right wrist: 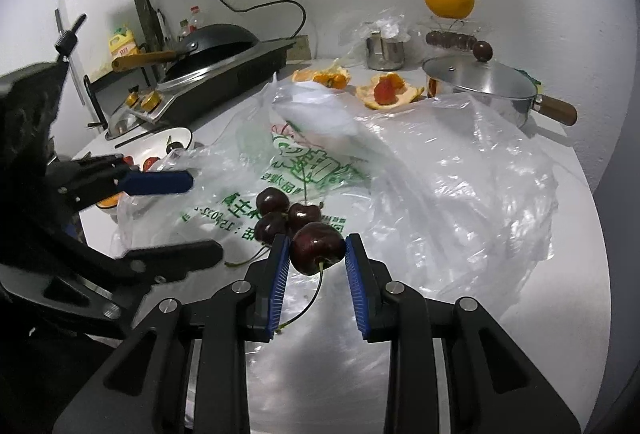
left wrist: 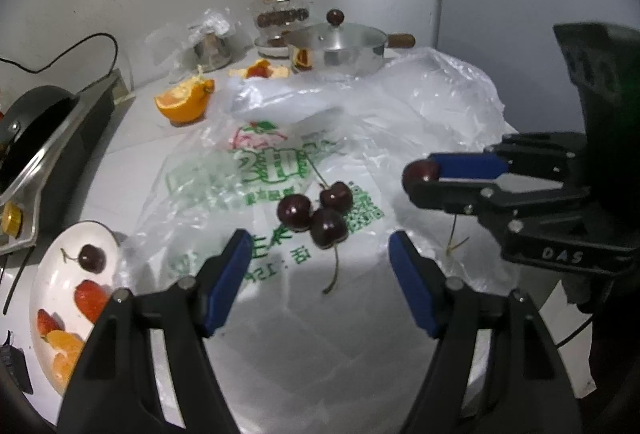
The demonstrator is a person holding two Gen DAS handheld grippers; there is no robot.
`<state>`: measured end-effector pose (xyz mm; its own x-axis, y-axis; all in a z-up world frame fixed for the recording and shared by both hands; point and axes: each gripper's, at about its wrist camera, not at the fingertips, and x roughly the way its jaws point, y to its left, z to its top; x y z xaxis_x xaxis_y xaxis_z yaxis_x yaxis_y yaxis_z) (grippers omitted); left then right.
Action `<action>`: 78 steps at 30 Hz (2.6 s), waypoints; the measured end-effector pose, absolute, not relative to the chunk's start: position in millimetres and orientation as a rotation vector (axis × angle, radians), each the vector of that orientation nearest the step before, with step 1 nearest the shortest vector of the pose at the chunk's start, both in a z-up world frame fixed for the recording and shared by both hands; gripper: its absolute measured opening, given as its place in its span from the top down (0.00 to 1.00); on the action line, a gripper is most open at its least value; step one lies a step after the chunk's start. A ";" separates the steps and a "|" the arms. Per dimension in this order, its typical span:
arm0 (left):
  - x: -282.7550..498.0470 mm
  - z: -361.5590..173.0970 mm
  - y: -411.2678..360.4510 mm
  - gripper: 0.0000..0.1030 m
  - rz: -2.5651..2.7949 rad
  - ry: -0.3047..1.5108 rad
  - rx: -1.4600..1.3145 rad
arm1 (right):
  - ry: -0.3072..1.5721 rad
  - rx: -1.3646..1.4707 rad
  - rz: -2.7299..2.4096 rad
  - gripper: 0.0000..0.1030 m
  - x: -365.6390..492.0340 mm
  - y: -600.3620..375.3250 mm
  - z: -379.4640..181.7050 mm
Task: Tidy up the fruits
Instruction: 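Grasp a dark cherry with the right tool while the left tool grasps another cherry, then carry both cherries toward the white plate with both tools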
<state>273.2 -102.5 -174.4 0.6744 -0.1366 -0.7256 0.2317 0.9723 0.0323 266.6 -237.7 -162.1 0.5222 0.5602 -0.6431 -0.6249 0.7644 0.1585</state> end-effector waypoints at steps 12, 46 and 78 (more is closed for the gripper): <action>304.5 -203.5 -116.5 0.45 -0.201 0.884 0.102 | 0.737 -0.072 0.743 0.70 283.7 -246.3 -167.8; 286.9 -191.2 -106.5 0.73 -0.265 0.868 0.056 | 0.706 -0.114 0.732 0.70 267.7 -229.4 -149.8; 211.3 -149.7 2.2 0.73 -0.225 0.723 -0.018 | 0.658 -0.216 0.770 0.70 219.2 -120.0 -113.3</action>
